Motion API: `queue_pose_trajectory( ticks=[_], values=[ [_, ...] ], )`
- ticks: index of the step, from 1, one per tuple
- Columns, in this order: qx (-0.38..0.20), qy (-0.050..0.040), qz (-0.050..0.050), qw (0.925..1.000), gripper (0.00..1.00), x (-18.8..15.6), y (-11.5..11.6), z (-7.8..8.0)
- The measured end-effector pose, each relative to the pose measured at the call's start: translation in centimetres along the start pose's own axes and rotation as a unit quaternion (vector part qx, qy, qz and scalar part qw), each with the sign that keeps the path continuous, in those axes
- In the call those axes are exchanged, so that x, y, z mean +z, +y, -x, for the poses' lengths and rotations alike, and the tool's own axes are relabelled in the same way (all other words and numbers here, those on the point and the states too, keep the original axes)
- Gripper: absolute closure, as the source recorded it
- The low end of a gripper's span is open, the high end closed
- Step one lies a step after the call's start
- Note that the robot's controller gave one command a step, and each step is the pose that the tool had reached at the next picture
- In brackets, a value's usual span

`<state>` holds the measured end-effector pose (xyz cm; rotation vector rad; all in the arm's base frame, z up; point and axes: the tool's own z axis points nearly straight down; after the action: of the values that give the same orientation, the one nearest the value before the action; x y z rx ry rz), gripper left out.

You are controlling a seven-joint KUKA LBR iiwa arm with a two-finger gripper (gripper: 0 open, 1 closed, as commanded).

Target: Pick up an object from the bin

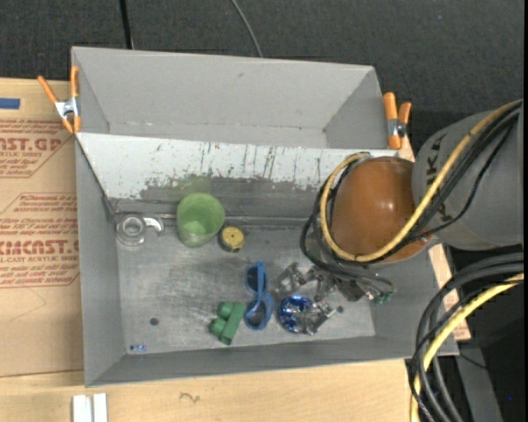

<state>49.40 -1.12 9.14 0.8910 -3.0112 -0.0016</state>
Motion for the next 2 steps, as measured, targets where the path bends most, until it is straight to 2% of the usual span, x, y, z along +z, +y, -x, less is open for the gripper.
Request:
queue_pose_trajectory(
  ticks=[1, 2],
  values=[
    [-0.017, -0.0047, -0.003, 0.9998, 1.0, -12.64, 1.76, 1.62],
    [-0.017, -0.0015, -0.001, 0.9999, 0.0, -12.19, 1.8, 1.48]
  ],
)
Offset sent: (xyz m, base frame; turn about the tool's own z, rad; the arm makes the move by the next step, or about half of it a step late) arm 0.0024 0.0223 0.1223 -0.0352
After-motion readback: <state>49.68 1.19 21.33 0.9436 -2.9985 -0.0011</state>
